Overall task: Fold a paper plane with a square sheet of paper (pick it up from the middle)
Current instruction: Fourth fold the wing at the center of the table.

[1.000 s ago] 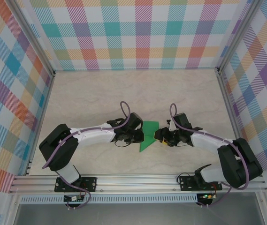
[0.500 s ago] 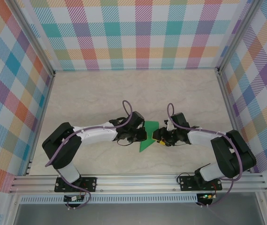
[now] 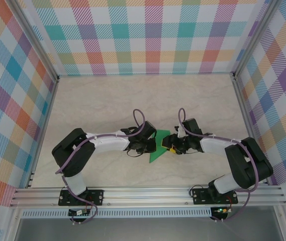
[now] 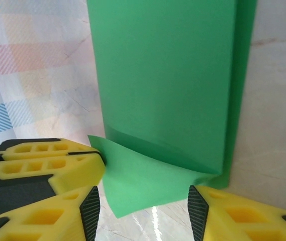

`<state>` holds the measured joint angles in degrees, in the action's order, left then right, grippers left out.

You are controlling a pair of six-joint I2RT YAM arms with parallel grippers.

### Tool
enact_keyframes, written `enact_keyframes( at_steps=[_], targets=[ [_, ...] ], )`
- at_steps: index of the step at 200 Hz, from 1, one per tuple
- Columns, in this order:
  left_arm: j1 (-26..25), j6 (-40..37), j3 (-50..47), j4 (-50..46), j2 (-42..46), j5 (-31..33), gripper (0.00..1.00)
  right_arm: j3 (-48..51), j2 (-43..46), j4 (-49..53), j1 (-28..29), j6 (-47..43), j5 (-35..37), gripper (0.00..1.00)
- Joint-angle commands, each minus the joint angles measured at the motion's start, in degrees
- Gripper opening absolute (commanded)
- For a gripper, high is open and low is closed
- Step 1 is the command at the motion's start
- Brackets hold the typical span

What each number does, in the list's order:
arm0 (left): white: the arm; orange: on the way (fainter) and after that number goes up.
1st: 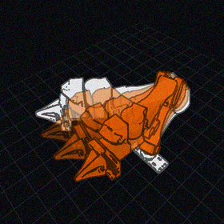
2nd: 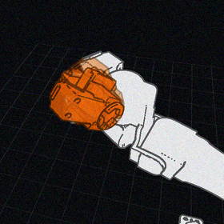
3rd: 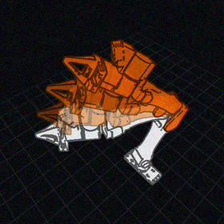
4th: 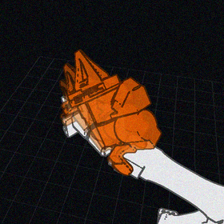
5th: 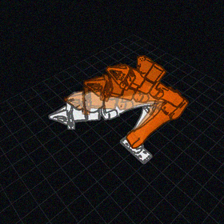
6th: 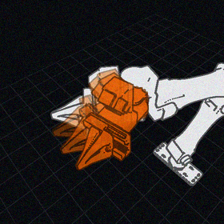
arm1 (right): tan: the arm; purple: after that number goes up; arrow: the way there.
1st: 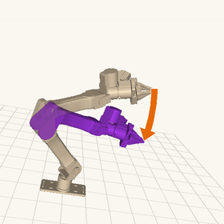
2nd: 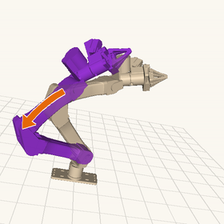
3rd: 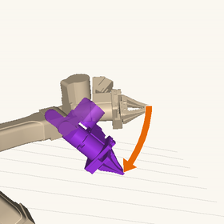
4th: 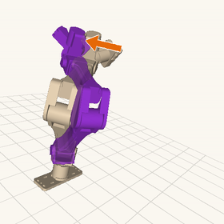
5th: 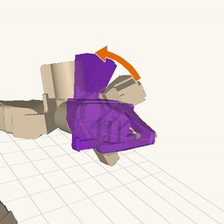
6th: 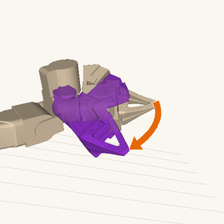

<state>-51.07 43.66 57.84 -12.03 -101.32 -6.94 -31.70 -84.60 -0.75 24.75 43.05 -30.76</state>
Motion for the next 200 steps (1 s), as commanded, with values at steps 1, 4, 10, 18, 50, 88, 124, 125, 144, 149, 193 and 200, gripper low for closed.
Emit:
enact_keyframes(
  at_steps=[1, 4, 10, 18, 50, 88, 124, 125, 144, 149, 193, 200],
  targets=[
    [0.73, 0.27, 1.63, -0.87, -1.20, 0.96, 0.11, -1.63, -1.55, -1.31, 0.05, -0.70, -1.71, 0.52],
    [0.73, 0.26, 1.62, -0.95, -1.29, 0.96, 0.11, -1.68, -1.68, -1.35, 0.03, -0.70, -1.75, 0.52],
    [0.76, 0.27, 1.61, -1.06, -1.42, 0.98, 0.11, -1.86, -2.00, -1.55, 0.05, -0.68, -1.88, 0.52],
    [0.79, 0.21, 1.64, -1.15, -1.67, 0.97, 0.11, -1.96, -2.30, -2.08, 0.04, -0.67, -2.15, 0.52],
    [0.80, 0.27, 1.65, -1.39, -2.12, 1.22, 0.11, -2.21, -2.32, -1.66, 0.03, -0.72, -1.76, 0.51],
    [0.77, -0.07, 1.79, -2.93, -2.66, 2.43, 0.11, 0.23, 4.04, 2.19, -0.06, 0.55, 5.20, 0.54],
    [0.73, 0.58, 0.82, -2.30, -2.86, 2.28, 0.11, 0.06, 4.29, 3.72, -0.40, 1.94, 7.21, 0.55],
    [0.72, 0.61, 0.84, -2.25, -2.89, 2.24, 0.11, 0.02, 4.19, 3.65, -0.40, 1.94, 7.21, 0.55],
    [0.79, 0.73, 0.44, -1.91, -2.92, 2.19, 0.11, 0.13, 2.43, 1.68, -0.41, 3.24, 5.52, 0.55],
    [0.78, 0.77, 0.50, -1.94, -2.98, 2.20, 0.11, 0.12, 1.90, 1.20, -0.40, 3.46, 5.18, 0.55],
    [0.79, 0.74, 0.20, -1.77, -3.10, 2.14, 0.11, -0.44, 0.01, -0.91, -0.41, 3.88, 2.72, 0.54],
    [0.78, 0.73, 0.20, -1.69, -3.09, 2.03, 0.11, -0.38, -0.20, -1.62, -0.36, 3.88, 2.04, 0.54]
  ],
)
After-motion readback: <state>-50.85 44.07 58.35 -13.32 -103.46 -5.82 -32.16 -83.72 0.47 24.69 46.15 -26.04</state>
